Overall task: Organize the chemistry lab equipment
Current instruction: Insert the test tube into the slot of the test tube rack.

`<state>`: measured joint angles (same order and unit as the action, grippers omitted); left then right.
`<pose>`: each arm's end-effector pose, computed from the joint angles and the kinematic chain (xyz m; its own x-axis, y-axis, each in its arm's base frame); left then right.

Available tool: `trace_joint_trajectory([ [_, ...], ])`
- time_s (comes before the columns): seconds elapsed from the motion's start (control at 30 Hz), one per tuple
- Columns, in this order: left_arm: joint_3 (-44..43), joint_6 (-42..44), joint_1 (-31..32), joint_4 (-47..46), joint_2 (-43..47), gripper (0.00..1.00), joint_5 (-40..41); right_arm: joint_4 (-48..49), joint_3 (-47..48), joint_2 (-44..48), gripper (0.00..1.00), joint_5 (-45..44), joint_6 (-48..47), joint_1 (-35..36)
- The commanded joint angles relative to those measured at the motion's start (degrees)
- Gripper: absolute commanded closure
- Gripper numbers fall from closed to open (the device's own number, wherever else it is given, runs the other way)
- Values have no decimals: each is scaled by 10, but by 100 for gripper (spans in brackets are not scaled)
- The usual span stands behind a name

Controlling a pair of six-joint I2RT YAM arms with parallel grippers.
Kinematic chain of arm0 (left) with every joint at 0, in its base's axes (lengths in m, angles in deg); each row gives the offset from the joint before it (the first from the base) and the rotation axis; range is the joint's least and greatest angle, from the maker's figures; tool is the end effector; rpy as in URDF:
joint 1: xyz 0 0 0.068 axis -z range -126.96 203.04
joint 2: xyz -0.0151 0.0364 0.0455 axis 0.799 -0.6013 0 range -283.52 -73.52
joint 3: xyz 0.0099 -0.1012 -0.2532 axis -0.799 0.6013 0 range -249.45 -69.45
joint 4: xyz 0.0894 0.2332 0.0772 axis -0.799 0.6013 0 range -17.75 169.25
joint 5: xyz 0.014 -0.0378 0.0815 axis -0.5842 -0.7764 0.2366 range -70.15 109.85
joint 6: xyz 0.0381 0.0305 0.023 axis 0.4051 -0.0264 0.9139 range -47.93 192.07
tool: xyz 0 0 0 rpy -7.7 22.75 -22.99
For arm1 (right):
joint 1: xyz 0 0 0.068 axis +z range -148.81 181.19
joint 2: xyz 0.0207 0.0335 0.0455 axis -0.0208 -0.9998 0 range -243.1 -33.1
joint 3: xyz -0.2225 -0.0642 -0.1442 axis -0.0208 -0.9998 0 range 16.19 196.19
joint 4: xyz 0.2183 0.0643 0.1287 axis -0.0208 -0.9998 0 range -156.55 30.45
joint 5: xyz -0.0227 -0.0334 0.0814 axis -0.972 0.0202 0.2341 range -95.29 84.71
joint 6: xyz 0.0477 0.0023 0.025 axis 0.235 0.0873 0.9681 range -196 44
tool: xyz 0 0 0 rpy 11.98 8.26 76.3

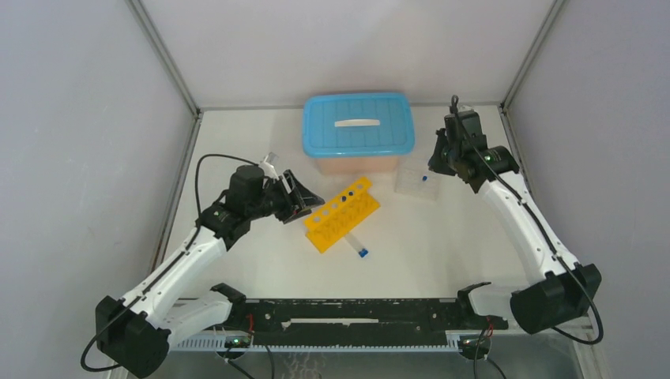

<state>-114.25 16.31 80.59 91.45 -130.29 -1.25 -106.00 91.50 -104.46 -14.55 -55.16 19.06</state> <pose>0.1884 -0.1127 0.2866 -0.8407 -0.4313 -0.3274 0.0171 0.5832 -0.8121 0.2457 0.0733 0.3666 -0.6685 0.1533 -0.7277 0.0512 0.9857 0.1607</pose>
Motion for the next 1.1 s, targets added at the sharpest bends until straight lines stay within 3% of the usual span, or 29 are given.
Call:
trace_joint_trajectory([
  [0.0, -29, 45, -1, 20, 23, 36, 30, -63, 38, -30, 86, 1, -21, -43],
  [0.5, -52, 77, -2, 35, 17, 36, 22, -124, 113, -177, 87, -17, -39, -72],
  [1.07, -74, 96, -8, 47, 3, 36, 10, -123, 124, -269, 87, 12, -46, -98],
])
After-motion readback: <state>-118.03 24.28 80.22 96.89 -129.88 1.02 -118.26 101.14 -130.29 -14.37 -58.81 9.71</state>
